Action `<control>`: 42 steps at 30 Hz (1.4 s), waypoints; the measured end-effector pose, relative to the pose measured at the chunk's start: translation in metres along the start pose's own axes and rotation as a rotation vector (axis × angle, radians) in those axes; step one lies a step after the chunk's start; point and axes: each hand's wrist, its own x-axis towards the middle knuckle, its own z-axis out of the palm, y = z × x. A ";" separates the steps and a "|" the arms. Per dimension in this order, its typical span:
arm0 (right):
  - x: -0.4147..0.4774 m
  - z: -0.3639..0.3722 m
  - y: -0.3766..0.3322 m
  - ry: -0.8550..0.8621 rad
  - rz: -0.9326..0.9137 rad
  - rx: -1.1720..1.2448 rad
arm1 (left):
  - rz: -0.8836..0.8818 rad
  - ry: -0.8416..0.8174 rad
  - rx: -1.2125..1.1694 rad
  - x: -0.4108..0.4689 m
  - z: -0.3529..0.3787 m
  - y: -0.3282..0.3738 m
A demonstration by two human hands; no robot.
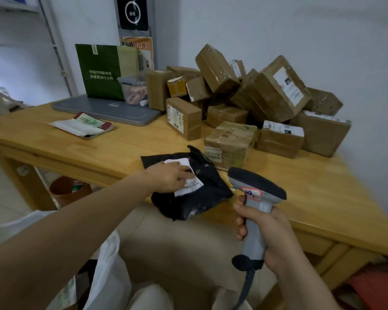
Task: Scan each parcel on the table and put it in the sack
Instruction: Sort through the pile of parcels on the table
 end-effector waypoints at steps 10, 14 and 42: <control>-0.002 0.007 0.006 -0.071 0.055 -0.060 | -0.540 -0.123 -0.045 0.010 -0.028 -0.023; -0.001 0.015 0.006 -0.096 0.064 -0.061 | -0.534 -0.119 -0.079 0.015 -0.038 -0.034; -0.011 0.072 0.011 -0.157 0.065 0.105 | -0.564 0.306 -0.730 -0.057 -0.099 -0.057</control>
